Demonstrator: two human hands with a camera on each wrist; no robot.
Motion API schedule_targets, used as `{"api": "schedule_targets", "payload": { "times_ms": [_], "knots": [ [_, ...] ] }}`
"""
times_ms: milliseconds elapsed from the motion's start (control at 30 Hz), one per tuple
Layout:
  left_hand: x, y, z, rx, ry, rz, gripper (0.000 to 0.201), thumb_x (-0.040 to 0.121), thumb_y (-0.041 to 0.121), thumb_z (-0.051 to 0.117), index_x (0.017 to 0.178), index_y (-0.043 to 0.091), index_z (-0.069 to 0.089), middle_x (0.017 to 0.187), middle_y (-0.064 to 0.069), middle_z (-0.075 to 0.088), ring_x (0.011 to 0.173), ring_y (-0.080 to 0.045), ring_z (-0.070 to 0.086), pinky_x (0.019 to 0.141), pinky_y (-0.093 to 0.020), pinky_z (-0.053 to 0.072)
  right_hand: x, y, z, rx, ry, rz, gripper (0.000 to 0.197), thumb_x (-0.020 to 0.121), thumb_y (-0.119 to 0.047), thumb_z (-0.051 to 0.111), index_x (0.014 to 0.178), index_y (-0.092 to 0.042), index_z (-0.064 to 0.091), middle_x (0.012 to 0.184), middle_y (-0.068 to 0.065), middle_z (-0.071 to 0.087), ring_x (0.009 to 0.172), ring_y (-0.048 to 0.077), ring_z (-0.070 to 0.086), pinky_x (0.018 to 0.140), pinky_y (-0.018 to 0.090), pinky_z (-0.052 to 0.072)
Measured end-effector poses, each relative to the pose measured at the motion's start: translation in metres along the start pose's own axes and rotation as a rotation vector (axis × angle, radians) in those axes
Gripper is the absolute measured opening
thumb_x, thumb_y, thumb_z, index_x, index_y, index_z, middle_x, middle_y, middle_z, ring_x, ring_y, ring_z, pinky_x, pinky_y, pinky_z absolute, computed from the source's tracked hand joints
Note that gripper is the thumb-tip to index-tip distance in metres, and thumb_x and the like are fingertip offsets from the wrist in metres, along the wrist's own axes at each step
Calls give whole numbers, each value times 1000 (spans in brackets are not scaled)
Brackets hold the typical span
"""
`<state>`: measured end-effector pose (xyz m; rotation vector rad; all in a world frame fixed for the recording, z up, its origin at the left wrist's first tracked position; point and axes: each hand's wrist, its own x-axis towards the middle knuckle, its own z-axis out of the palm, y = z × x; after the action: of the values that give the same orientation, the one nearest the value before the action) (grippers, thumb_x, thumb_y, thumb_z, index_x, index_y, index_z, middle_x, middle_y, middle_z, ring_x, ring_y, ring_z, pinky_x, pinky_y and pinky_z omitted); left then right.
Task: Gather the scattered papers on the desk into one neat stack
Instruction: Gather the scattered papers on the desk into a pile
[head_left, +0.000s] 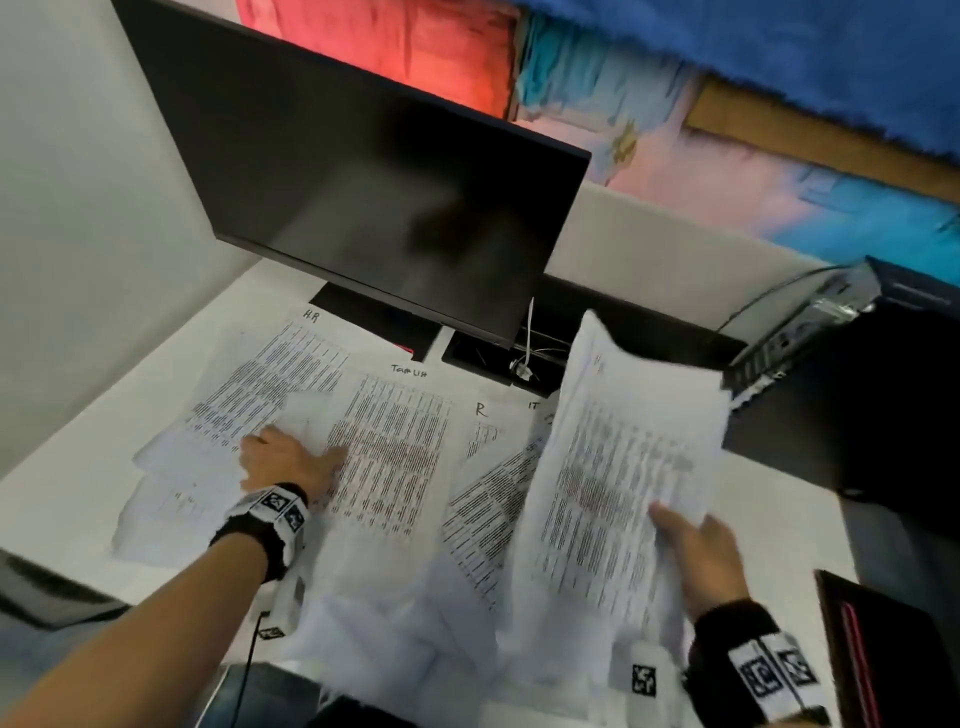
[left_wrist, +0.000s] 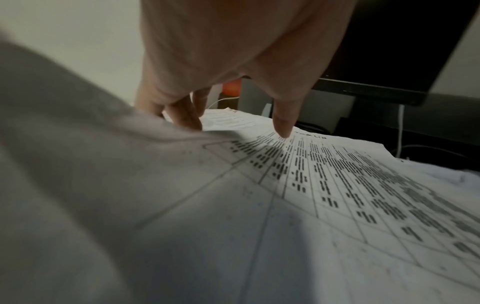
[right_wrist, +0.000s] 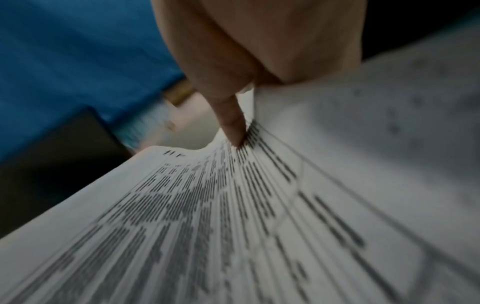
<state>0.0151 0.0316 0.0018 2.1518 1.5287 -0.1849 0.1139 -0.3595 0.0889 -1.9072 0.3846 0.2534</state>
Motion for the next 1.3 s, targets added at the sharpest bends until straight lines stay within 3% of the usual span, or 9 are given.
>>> {"api": "schedule_targets", "payload": {
  "times_ms": [167,267,400,500,600,766,1000,1166,1300],
  "knots": [
    [6,-6,10,42,-32,-122,120,68,75,68,147,-5,28,143,-25,40,133,-38,39,107,-47,40,20,80,39,-62,-133,273,113,63,-44,88,151,-1,32,148,16,49,130,38,53,109,48,43],
    [1,2,9,-125,-103,-223,101,74,58,75,142,-6,35,137,-24,46,123,-37,50,100,-43,45,24,79,53,-60,-119,322,100,82,-23,81,156,-7,15,155,23,36,136,40,45,111,49,40],
    [-1,16,19,-271,-272,-8,43,84,35,74,108,2,63,95,-12,70,76,-24,66,72,-35,57,34,81,60,-95,-123,307,94,85,-13,77,155,-17,14,159,24,29,138,42,43,114,51,35],
    [-14,29,16,-206,-348,126,74,88,28,73,148,2,39,146,-19,51,131,-35,53,107,-44,46,39,81,55,-141,-113,292,86,88,-10,73,155,-8,19,158,24,33,140,41,41,113,49,34],
    [-15,33,9,-184,-336,265,73,90,22,70,151,4,35,153,-16,45,139,-35,46,113,-45,41,43,80,47,-216,-174,244,55,91,-6,66,142,-2,45,133,22,60,112,35,61,97,46,49],
    [-46,47,-34,9,-70,712,13,92,12,63,104,14,56,84,-7,70,71,-25,65,60,-28,48,52,71,30,-441,-78,65,28,91,-6,61,119,-4,62,95,15,69,80,28,63,63,27,46],
    [-133,96,-109,-26,180,990,13,92,18,60,103,16,53,74,5,53,67,-21,52,58,-31,38,78,67,1,-799,8,214,92,80,-60,68,147,-4,42,146,22,50,133,40,46,107,42,37],
    [-163,117,-152,-402,116,928,21,86,14,74,102,9,63,84,-3,68,72,-25,64,61,-35,52,95,74,-18,-599,-50,228,87,80,-47,77,144,3,44,141,26,52,128,40,51,107,42,41],
    [-155,137,-124,-533,15,831,19,88,8,71,103,13,62,86,12,63,75,-4,64,56,-4,46,96,73,-17,-437,-125,331,62,92,-30,69,135,12,51,139,27,56,117,36,56,101,36,40]
  ]
}}
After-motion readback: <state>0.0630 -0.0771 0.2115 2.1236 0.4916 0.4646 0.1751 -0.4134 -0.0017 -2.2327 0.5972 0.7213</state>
